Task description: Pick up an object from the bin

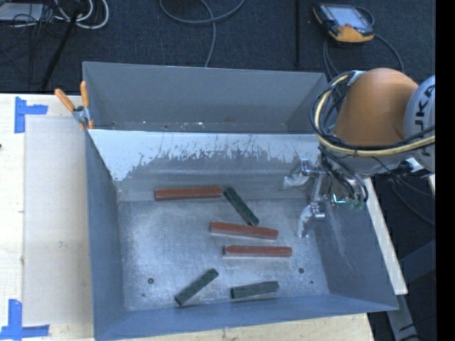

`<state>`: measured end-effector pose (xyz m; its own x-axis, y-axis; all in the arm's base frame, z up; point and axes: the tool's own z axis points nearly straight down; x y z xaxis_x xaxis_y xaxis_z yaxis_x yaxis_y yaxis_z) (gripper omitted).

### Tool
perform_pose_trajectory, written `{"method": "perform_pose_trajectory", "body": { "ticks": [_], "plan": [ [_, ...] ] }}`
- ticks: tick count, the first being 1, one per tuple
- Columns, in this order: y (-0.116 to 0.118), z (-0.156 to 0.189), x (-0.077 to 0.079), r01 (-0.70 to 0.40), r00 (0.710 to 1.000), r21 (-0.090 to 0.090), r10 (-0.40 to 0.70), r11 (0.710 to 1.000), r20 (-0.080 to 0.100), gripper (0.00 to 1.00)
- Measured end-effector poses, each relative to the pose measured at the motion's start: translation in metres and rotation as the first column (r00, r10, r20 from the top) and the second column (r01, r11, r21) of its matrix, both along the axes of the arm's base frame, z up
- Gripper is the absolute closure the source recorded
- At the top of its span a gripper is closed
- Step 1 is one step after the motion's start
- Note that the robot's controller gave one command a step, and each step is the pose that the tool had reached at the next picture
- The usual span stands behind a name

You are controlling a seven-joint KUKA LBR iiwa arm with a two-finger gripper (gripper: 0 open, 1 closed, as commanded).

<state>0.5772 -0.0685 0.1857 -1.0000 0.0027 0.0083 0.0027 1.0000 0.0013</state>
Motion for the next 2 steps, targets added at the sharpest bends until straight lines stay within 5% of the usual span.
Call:
{"method": "perform_pose_trajectory", "body": {
  "ticks": [2],
  "plan": [
    [0.010, 0.022, 0.009, -0.074, 0.997, -0.001, 0.074, 0.997, 0.003, 0.00]
  ]
}}
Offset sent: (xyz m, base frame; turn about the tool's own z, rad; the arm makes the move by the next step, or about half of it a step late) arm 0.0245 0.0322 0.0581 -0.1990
